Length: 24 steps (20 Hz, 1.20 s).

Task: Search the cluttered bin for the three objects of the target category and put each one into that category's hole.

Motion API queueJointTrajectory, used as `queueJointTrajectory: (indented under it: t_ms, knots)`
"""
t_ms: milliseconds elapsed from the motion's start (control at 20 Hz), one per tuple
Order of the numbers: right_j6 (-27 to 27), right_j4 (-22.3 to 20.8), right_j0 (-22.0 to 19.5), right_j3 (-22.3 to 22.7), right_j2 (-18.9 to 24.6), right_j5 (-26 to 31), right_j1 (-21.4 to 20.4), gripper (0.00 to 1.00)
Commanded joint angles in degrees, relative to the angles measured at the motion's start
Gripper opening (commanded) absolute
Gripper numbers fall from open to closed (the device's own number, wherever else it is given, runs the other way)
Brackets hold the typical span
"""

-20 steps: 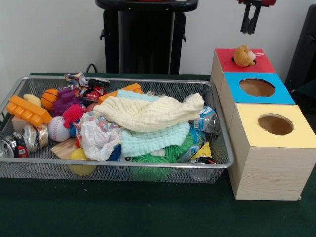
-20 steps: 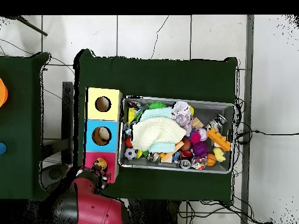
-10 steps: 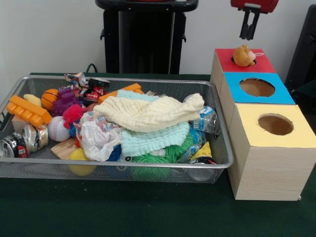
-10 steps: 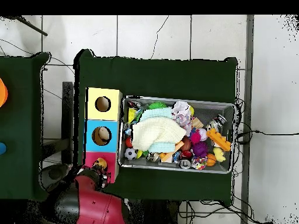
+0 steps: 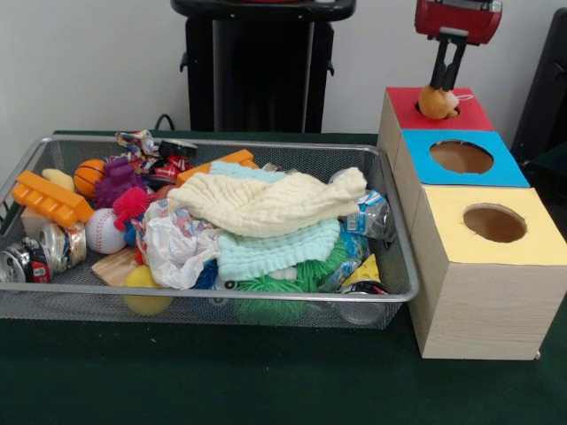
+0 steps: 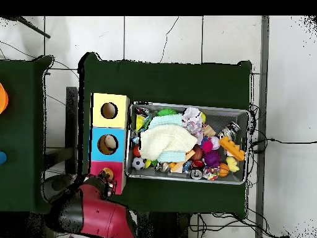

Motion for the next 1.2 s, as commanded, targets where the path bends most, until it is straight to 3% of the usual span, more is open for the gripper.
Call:
queueJointTrajectory:
  t_ms: [50, 1200]
  knots:
    - [9.9, -2.0, -2.3, 1.8, 4.7, -3.1, 2.2, 0.0]
    - [10.4, -1.9, -3.7, 2.6, 7.6, -5.6, 4.6, 0.0]
